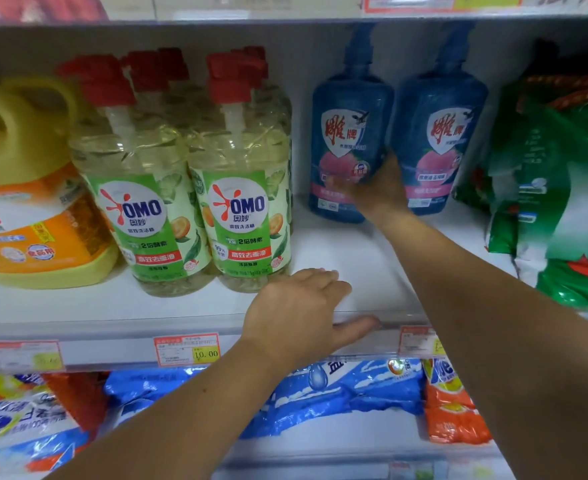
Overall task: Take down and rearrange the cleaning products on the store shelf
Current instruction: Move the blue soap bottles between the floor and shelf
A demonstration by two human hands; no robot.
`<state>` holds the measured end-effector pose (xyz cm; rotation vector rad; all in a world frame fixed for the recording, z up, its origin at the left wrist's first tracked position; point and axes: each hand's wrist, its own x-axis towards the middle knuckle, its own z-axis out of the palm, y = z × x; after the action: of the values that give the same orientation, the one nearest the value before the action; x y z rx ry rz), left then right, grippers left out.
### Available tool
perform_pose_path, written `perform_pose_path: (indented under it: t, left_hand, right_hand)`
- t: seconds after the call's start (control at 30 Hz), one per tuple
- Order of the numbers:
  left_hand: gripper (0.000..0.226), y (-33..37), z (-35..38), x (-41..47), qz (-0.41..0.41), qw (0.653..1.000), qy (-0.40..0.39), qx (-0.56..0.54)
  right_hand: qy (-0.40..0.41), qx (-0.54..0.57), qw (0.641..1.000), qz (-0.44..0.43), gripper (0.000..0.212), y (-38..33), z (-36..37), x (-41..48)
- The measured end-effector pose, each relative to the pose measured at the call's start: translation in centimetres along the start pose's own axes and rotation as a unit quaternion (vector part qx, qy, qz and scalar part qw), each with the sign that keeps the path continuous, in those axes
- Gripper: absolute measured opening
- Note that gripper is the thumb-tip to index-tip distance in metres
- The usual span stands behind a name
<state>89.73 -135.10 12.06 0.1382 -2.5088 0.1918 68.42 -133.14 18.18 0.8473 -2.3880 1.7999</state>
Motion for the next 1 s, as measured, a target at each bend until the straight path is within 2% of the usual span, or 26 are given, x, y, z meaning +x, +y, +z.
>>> perform_pose_path:
  t: [0.1,0.2,0.27,0.37,0.5,0.63,0.73,0.8,0.83,0.87,0.93,0.97,1.0]
  left_hand:
    - [0.064,-0.1,0.1,0.0,0.005,1.0,-0.003,0.0]
    - [0.066,-0.1,0.3,-0.1,0.008,1.0,-0.001,-0.004]
    - [0.065,-0.1,0.4,-0.2,0.008,1.0,0.005,-0.005]
    - [0.065,-0.2,0.2,-0.1,0.004,1.0,0.012,-0.009]
    - [0.071,-0.2,-0.2,-0.1,-0.033,0.998,-0.004,-0.044]
    - [0.081,0.1,-1.9,0.0,-0.067,0.993,-0.045,-0.081]
    - [0.083,0.3,-3.6,-0.5,-0.1,0.974,-0.096,-0.179]
    - [0.083,0.6,-5.1,-1.8,-0.146,0.933,-0.077,-0.319]
    - [0.084,1.1,-6.1,-2.8,-0.171,0.9,-0.068,-0.396]
    - [0.085,1.7,-7.2,-3.9,-0.193,0.854,-0.066,-0.479]
    - [0.083,2.8,-9.2,-5.7,-0.219,0.727,-0.08,-0.646]
    - [0.083,2.9,-10.0,-6.6,-0.223,0.678,-0.093,-0.695]
    - [0.084,2.9,-10.6,-7.4,-0.228,0.646,-0.108,-0.721]
  right_hand:
    - [-0.001,-0.015,1.0,-0.004,0.102,0.0,-0.7,-0.4]
    - [-0.015,-0.004,1.0,-0.018,0.129,0.3,-2.7,-2.2]
    - [-0.036,0.014,0.999,-0.033,0.133,0.5,-3.9,-3.6]
    - [-0.059,0.063,0.996,-0.033,0.124,0.1,-4.6,-5.5]
    - [-0.007,0.118,0.993,-0.009,0.11,-1.7,-5.5,-7.6]
    - [0.007,0.205,0.979,0.023,0.091,-3.9,-8.5,-10.5]
    - [0.003,0.23,0.973,0.017,0.072,-5.9,-10.7,-13.8]
    - [-0.006,0.265,0.964,0.027,0.063,-6.9,-11.6,-16.4]
    - [-0.013,0.29,0.956,0.041,0.061,-7.2,-11.6,-17.9]
    - [-0.02,0.315,0.947,0.055,0.061,-7.2,-11.3,-19.3]
    - [-0.037,0.355,0.931,0.07,0.063,-7.1,-10.1,-22.0]
    - [-0.049,0.367,0.926,0.072,0.062,-6.9,-9.3,-23.3]
    - [-0.064,0.372,0.923,0.075,0.062,-6.7,-8.4,-24.4]
